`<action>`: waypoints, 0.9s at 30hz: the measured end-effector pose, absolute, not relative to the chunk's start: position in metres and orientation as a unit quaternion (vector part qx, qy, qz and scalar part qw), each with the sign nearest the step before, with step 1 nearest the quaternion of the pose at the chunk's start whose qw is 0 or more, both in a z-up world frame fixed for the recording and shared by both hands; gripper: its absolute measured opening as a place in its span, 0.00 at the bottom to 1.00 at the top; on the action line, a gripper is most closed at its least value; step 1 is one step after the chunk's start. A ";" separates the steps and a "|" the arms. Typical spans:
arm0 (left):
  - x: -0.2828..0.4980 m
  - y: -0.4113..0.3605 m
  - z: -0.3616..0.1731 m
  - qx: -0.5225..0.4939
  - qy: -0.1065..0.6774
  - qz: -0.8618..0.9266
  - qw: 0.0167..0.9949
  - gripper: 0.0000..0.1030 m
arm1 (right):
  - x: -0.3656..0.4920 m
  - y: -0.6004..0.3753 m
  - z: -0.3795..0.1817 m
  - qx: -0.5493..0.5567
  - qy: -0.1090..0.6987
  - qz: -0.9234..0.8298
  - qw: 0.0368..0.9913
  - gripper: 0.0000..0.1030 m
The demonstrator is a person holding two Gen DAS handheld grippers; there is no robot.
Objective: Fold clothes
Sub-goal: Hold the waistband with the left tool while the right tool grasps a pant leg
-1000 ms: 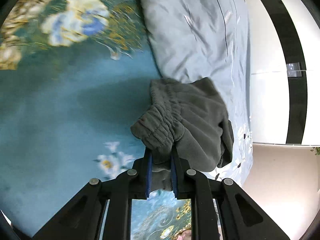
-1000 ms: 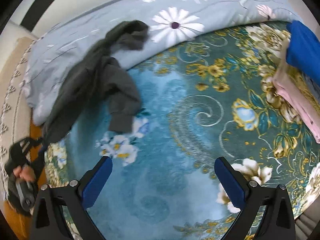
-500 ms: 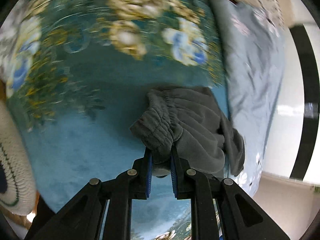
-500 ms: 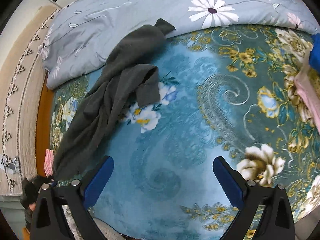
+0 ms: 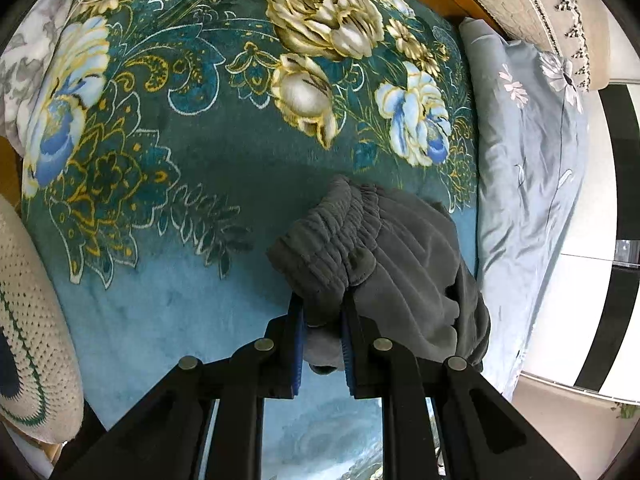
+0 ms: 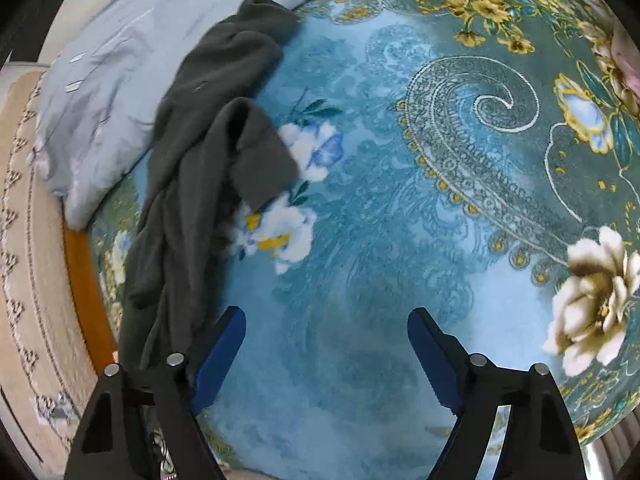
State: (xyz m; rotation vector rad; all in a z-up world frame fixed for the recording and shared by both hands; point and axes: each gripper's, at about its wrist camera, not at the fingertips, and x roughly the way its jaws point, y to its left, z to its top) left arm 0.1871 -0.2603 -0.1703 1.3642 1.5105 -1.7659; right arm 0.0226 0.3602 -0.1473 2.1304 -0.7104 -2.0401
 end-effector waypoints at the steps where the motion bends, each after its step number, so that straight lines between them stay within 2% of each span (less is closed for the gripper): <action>1: 0.186 -0.262 -0.171 0.495 0.545 -0.639 0.222 0.16 | 0.018 0.359 -0.153 0.703 -0.240 -0.668 0.049 0.82; 6: 0.184 -0.266 -0.182 0.502 0.546 -0.629 0.231 0.16 | -0.011 0.344 -0.182 0.707 -0.265 -0.656 0.026 0.82; 13: 0.182 -0.269 -0.195 0.508 0.553 -0.616 0.240 0.16 | -0.066 0.308 -0.178 0.665 -0.324 -0.670 0.063 0.82; 14: 0.182 -0.269 -0.196 0.508 0.553 -0.615 0.240 0.17 | -0.074 0.303 -0.176 0.659 -0.331 -0.671 0.068 0.78; 16: 0.181 -0.272 -0.198 0.509 0.556 -0.612 0.241 0.17 | -0.090 0.293 -0.179 0.662 -0.338 -0.665 0.066 0.63; 17: 0.181 -0.273 -0.199 0.509 0.557 -0.610 0.242 0.17 | -0.097 0.289 -0.182 0.665 -0.345 -0.659 0.064 0.48; 18: 0.180 -0.274 -0.200 0.508 0.559 -0.609 0.243 0.17 | -0.104 0.285 -0.186 0.668 -0.352 -0.653 0.062 0.43; 22: 0.178 -0.276 -0.200 0.508 0.560 -0.607 0.247 0.17 | -0.123 0.277 -0.194 0.669 -0.377 -0.638 0.052 0.42; 23: 0.177 -0.276 -0.200 0.508 0.560 -0.606 0.247 0.17 | -0.127 0.276 -0.194 0.669 -0.380 -0.637 0.051 0.39; 24: 0.177 -0.277 -0.200 0.509 0.560 -0.605 0.248 0.17 | -0.131 0.276 -0.195 0.669 -0.382 -0.636 0.051 0.27; 26: 0.176 -0.277 -0.200 0.510 0.560 -0.603 0.249 0.17 | -0.137 0.276 -0.193 0.665 -0.388 -0.636 0.051 0.11; 27: 0.175 -0.278 -0.200 0.511 0.560 -0.603 0.249 0.17 | -0.139 0.278 -0.190 0.661 -0.390 -0.639 0.051 0.09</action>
